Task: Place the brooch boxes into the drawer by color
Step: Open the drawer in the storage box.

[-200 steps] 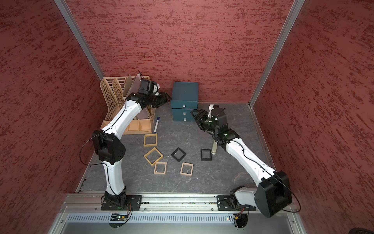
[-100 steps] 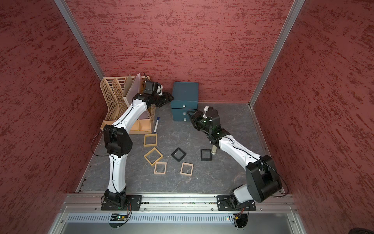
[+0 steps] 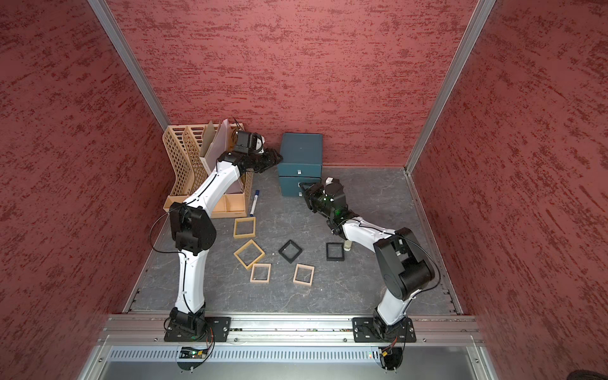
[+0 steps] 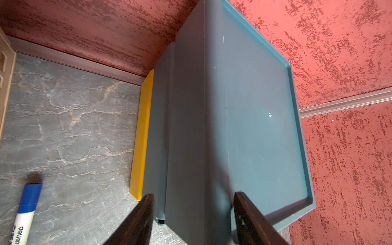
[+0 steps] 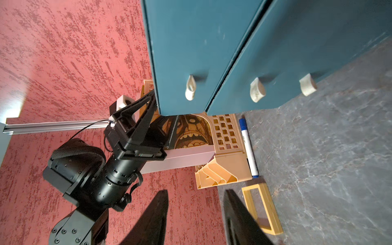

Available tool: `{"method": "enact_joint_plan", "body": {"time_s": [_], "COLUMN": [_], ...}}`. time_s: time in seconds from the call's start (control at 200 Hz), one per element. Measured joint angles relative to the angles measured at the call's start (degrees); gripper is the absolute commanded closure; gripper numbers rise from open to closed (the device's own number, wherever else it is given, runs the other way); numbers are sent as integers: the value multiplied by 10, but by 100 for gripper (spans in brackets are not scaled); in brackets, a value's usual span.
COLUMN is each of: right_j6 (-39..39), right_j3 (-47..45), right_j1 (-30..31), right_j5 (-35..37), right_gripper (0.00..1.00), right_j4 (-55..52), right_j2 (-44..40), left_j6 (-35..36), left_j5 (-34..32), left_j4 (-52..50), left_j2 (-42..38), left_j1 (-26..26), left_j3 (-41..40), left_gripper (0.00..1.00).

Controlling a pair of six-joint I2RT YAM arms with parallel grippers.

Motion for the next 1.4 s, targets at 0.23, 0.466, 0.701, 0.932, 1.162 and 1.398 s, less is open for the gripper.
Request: {"method": "enact_joint_plan", "body": {"time_s": [0.23,0.466,0.701,0.932,1.162,1.398], "right_j6": [24,37,63,75,83,96], "right_j3": [37,104,153,166,167,168], "right_j1": [0,0,0,0,-5,-7], "right_j5": [31,54,67,72,78,86], "right_gripper": [58,60,60,60,70,75], "right_j4": [26,37,54,50,51,58], "right_j2": [61,84,149,168,170,179], "left_j6": [-4,-5,-5,-5,-4,-4], "left_j5": [3,5,6,9,14,14], "left_j4": [5,8,8,8,8,8], "left_j2": [0,0,0,0,0,0], "left_j1": [0,0,-2,-2,-2,-2], "left_j3": [0,-4,-4,-4,-4,-4], "left_gripper": [43,44,44,44,44,44]}}
